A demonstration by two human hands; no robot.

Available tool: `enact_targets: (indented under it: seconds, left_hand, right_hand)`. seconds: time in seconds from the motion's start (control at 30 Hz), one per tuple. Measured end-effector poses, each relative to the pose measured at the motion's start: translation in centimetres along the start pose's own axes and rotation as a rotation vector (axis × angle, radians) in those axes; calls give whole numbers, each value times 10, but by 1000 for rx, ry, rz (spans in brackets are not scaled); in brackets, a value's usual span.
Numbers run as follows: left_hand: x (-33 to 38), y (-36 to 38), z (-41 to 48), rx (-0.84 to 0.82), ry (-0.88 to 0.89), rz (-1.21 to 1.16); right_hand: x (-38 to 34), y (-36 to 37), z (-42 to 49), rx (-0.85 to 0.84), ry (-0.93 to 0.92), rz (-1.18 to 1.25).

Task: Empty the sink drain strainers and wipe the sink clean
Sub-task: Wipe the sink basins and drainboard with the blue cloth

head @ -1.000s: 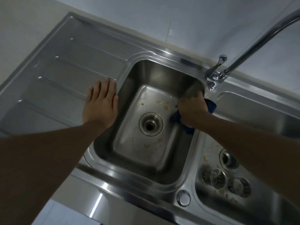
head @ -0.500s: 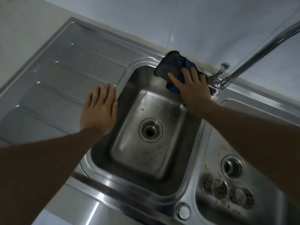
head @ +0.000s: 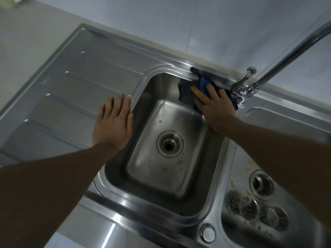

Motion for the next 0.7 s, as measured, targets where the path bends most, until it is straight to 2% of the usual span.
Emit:
enact_targets:
  seconds: [0.13, 0.3, 0.43, 0.47, 0.53, 0.6, 0.67, 0.7]
  left_hand:
    - [1, -1, -1, 5, -7, 2]
    - [3, 0, 0, -1, -3, -6]
    - [0, 1, -1, -1, -8, -12]
    - [0, 1, 0, 4, -6, -7]
    - [-1, 2, 1, 8, -3, 7]
    - [-1, 4, 2, 3, -8, 13]
    - [-1, 6, 2, -6, -14, 15]
    - [-1, 6, 1, -7, -15, 17]
  right_hand:
    - [-2, 3, -2, -138, -54, -71]
    - [-18, 16, 1, -384, 21, -53]
    - [-37, 27, -4, -456, -13, 101]
    - [-36, 25, -3, -417, 1, 147]
    - [-27, 15, -1, -223, 13, 202]
    - [-16, 0, 0, 88, 11, 274]
    - [-3, -23, 1, 474, 0, 396]
    - [2, -34, 2, 596, 10, 402]
Point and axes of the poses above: each hand's wrist, its own z-axis towards the middle knuckle, its own y-axis out of the palm, x = y × z, the point moved 6 cm from there along z, towards the middle knuckle, and after that the axes turned 1 degree about -z, right-handed, at the moved point
